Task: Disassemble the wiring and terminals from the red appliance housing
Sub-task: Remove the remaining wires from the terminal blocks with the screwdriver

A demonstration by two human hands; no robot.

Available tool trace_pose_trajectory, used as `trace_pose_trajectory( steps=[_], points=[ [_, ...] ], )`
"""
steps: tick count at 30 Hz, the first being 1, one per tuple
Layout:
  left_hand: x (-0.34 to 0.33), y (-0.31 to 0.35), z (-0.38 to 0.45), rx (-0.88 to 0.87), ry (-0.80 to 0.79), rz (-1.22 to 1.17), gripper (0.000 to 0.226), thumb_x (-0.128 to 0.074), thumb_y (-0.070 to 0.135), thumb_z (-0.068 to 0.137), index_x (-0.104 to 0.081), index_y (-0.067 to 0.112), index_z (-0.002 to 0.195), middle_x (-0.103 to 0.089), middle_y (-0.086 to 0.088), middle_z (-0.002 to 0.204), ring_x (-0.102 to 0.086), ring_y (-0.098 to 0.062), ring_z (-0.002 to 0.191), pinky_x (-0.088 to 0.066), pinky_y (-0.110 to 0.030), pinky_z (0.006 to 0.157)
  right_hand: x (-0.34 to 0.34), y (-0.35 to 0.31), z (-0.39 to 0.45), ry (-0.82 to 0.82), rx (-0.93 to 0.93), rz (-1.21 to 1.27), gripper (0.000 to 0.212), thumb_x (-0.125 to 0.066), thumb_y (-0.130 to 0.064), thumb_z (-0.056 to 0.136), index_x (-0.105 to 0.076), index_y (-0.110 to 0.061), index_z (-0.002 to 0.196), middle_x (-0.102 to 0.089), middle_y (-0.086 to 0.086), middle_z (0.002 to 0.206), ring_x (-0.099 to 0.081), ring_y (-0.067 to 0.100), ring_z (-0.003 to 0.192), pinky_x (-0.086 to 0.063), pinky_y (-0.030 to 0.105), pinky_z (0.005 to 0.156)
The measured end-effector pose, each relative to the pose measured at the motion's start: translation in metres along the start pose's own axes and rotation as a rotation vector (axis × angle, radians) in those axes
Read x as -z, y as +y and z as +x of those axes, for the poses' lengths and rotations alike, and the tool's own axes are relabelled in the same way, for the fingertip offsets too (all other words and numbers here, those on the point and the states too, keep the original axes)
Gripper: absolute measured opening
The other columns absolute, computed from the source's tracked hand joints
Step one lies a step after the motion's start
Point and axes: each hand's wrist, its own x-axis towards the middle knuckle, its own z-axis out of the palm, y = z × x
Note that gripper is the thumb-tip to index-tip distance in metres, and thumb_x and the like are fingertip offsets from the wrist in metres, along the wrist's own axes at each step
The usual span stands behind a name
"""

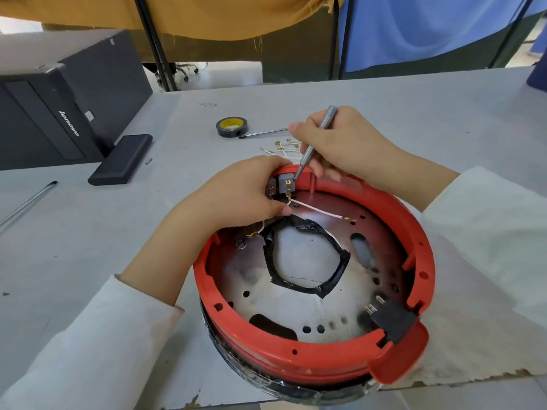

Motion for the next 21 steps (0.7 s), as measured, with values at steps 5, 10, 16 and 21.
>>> trace_pose_trajectory(
  steps=[5, 10, 16, 21],
  points=[
    [-0.002, -0.001, 0.002, -0.002, 0.015, 0.006, 0.056, -0.076, 0.032, 0.074, -0.053, 0.026, 0.125, -0.060, 0.006, 0.116, -0.055, -0.014, 0.104, -0.043, -0.032, 0.089, -0.005, 0.005, -0.006, 0.060, 0.044, -0.090, 0.040, -0.056, -0.027, 0.092, -0.043, -0.013, 0.057, -0.050, 0.000, 0.036, -0.038, 0.011, 0.027, -0.032, 0.014, 0.036],
    [-0.001, -0.001, 0.002, -0.008, 0.021, -0.007, 0.056, -0.075, 0.032, 0.074, -0.053, 0.026, 0.125, -0.060, 0.006, 0.117, -0.055, -0.015, 0.106, -0.043, -0.032, 0.090, -0.012, 0.016, -0.005, 0.124, 0.072, -0.155, 0.041, -0.054, -0.027, 0.094, -0.039, -0.013, 0.058, -0.045, -0.001, 0.039, -0.041, 0.009, 0.037, -0.038, 0.022, 0.048],
    [-0.001, -0.003, 0.001, -0.029, 0.029, -0.042, 0.059, -0.075, 0.033, 0.074, -0.051, 0.032, 0.128, -0.060, 0.011, 0.117, -0.053, -0.007, 0.103, -0.038, -0.021, 0.082, -0.010, 0.016, -0.006, 0.141, 0.078, -0.169, 0.038, -0.066, -0.030, 0.086, -0.044, -0.017, 0.058, -0.053, 0.002, 0.044, -0.043, 0.006, 0.030, -0.031, 0.011, 0.039],
    [-0.002, -0.004, 0.001, -0.044, 0.027, -0.042, 0.061, -0.074, 0.032, 0.074, -0.049, 0.033, 0.130, -0.059, 0.011, 0.121, -0.051, -0.005, 0.103, -0.037, -0.020, 0.081, -0.010, 0.017, -0.005, 0.140, 0.079, -0.197, 0.037, -0.069, -0.026, 0.083, -0.045, -0.018, 0.057, -0.052, 0.003, 0.051, -0.046, 0.006, 0.034, -0.032, 0.019, 0.045]
  ],
)
